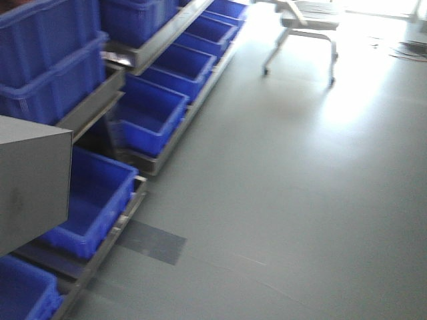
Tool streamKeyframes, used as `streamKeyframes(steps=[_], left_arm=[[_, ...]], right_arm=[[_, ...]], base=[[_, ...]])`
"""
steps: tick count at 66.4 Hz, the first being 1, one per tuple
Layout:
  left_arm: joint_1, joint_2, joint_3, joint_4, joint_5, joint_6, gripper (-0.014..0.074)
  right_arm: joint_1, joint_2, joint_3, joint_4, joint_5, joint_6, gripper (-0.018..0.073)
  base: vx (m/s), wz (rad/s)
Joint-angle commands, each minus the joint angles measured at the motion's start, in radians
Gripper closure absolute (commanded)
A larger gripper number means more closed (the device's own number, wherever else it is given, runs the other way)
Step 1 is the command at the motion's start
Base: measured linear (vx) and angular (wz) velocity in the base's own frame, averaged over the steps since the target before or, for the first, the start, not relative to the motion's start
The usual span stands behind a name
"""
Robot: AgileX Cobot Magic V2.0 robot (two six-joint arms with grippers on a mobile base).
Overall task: Sort gray base to blue bin
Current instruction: 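Drive down the aisle to the shelf of blue bins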
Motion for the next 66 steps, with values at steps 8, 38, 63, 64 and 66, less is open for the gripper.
streamKeyframes(steps=[8,38,63,64,66], left_arm=[[-0.005,0.008,-0.034,-0.012,-0.105,-0.012,0.0603],[-0.005,0.008,-0.034,-0.012,-0.105,-0.012,0.0603],[-0.005,0.008,-0.034,-0.012,-0.105,-0.012,0.0603],[-0.005,0.008,-0.034,-0.012,-0.105,-0.012,0.0603],[-0.005,0.008,-0.034,-0.012,-0.105,-0.012,0.0603]], right_arm=[[-0.003,0.018,0.001,-0.005,-0.072,-0.012,0.0564],[-0.003,0.018,0.001,-0.005,-0.072,-0.012,0.0564],[-0.003,0.018,0.001,-0.005,-0.072,-0.012,0.0564],[-0.003,0.018,0.001,-0.005,-0.072,-0.012,0.0564],[-0.003,0.018,0.001,-0.005,-0.072,-0.012,0.0564]], base=[[0.19,0.74],[0.17,0.67],[0.17,0.66],[0.17,0.67],[0.17,0.67]])
